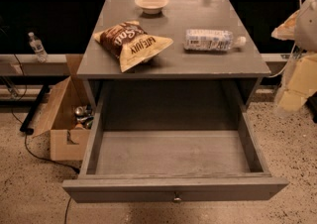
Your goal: Place blue plastic bottle into top drawer
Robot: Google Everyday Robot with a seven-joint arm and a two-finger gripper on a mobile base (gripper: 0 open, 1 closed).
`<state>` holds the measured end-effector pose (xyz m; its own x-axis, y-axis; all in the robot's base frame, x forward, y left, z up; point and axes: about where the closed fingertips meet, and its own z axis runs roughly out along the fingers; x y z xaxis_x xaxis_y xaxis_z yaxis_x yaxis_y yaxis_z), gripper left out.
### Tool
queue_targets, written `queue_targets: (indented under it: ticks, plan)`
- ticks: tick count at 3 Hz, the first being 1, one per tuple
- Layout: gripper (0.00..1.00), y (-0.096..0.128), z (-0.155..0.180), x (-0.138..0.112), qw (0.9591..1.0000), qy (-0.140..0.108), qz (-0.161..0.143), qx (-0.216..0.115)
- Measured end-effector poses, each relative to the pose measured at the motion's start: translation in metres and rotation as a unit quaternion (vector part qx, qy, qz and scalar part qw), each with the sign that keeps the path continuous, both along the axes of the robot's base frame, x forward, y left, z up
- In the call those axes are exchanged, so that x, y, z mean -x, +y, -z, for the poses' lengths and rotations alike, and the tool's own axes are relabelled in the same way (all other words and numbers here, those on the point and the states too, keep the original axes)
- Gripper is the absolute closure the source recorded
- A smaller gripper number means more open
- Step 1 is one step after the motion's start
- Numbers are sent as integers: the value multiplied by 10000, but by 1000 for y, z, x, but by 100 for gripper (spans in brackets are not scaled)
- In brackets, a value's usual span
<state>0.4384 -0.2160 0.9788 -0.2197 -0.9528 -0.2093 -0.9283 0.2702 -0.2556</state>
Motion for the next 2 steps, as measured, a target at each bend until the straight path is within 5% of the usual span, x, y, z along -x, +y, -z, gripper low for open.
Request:
queue_targets:
  ticks: [2]
  plan:
    - [0,0,4,-14,10000,-3,-13,-76]
